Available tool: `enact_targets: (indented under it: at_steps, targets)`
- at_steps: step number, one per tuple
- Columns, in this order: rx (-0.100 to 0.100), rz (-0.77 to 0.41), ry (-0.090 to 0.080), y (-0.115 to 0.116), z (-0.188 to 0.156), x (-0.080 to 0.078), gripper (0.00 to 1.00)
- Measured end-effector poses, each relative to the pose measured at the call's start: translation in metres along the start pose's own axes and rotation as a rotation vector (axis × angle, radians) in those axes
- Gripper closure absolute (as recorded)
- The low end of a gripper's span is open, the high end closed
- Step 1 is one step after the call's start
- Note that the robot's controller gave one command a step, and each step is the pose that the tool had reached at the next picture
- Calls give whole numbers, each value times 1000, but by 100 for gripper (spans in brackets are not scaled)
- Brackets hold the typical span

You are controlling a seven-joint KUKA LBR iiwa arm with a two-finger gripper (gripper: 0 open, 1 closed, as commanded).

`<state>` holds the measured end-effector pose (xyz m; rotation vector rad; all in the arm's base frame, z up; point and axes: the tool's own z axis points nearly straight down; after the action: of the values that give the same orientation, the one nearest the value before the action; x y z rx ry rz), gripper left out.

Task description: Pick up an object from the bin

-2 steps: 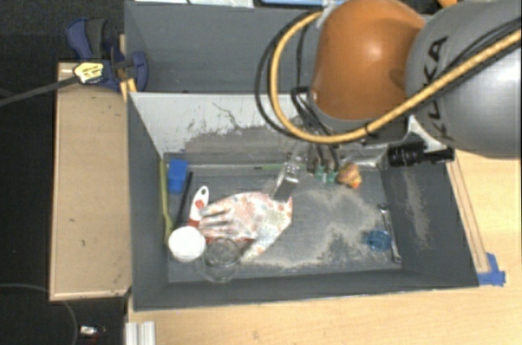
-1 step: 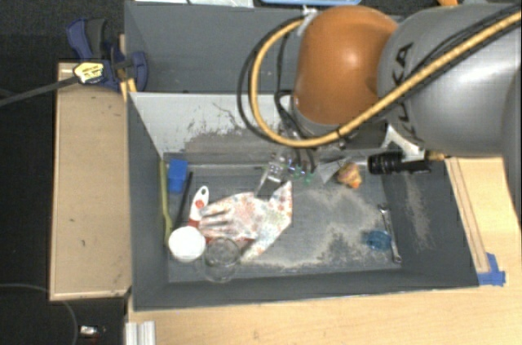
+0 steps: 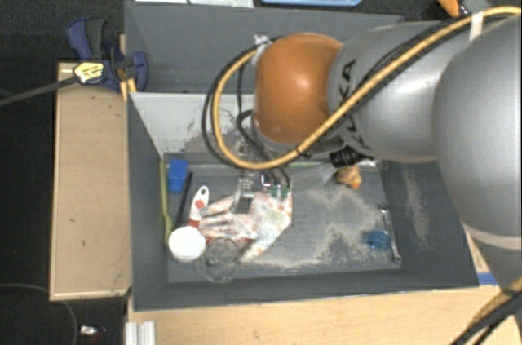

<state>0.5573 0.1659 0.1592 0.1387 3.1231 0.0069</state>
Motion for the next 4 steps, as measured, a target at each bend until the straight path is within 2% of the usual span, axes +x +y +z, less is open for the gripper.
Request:
enact_targets:
  at_steps: [1, 2, 3, 4]
  targets:
    - [0, 125, 1, -50, 50, 40, 0]
    - [3, 26, 3, -58, 41, 55, 0]
    - [1, -150, 8, -46, -24, 53, 0]
    - [-1, 156, 1, -40, -49, 50, 0]
